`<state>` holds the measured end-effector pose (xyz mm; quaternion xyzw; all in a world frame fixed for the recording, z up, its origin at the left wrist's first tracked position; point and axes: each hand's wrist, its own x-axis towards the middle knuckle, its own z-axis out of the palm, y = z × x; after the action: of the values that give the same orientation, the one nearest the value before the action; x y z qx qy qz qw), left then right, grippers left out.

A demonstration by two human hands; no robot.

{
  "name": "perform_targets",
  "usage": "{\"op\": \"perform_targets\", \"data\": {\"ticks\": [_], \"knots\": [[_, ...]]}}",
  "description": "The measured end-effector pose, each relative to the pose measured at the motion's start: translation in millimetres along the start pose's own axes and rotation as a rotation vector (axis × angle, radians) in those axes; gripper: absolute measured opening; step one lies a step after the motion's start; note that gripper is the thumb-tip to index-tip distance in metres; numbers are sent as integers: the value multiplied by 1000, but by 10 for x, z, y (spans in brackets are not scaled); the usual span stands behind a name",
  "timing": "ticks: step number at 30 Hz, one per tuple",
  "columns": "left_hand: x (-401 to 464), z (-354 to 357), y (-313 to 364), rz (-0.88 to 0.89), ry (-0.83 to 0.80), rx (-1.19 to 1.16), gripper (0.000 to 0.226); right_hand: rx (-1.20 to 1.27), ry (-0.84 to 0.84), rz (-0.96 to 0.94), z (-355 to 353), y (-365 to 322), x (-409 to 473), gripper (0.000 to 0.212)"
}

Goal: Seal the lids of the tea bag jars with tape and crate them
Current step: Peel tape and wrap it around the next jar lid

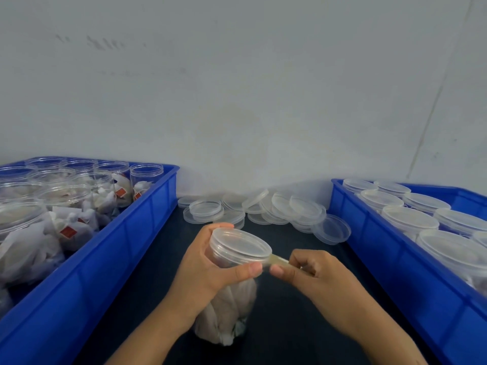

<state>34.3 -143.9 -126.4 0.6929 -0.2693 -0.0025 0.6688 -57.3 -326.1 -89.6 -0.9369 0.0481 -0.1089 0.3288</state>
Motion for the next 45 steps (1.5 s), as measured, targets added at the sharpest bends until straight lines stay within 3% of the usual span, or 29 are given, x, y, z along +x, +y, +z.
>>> {"op": "perform_targets", "data": {"ticks": [12,18,22,26,29,32,36,42,45], "knots": [[5,-55,-9,-59,-144,-177,100,-30,36,24,33,63,72,70],[-3,-79,-10,-80,-153,-253,117,4,11,3,97,49,87,79],[-37,-110,6,-100,-202,-240,115,6,-36,18,182,24,66,83],[-78,-94,28,-72,-178,-174,92,187,-49,92,225,3,68,70],[-123,-44,8,-50,-81,-129,100,329,-67,109,270,-26,61,69],[-159,-11,-29,19,12,-2,126,416,-90,99,351,-75,34,73],[-152,-8,-92,86,68,84,116,498,-97,119,385,-131,26,66],[-91,-11,-75,81,85,60,96,312,-67,39,285,-103,20,87],[-39,-54,-60,53,110,28,95,110,-28,-42,189,-81,-9,74]]}}
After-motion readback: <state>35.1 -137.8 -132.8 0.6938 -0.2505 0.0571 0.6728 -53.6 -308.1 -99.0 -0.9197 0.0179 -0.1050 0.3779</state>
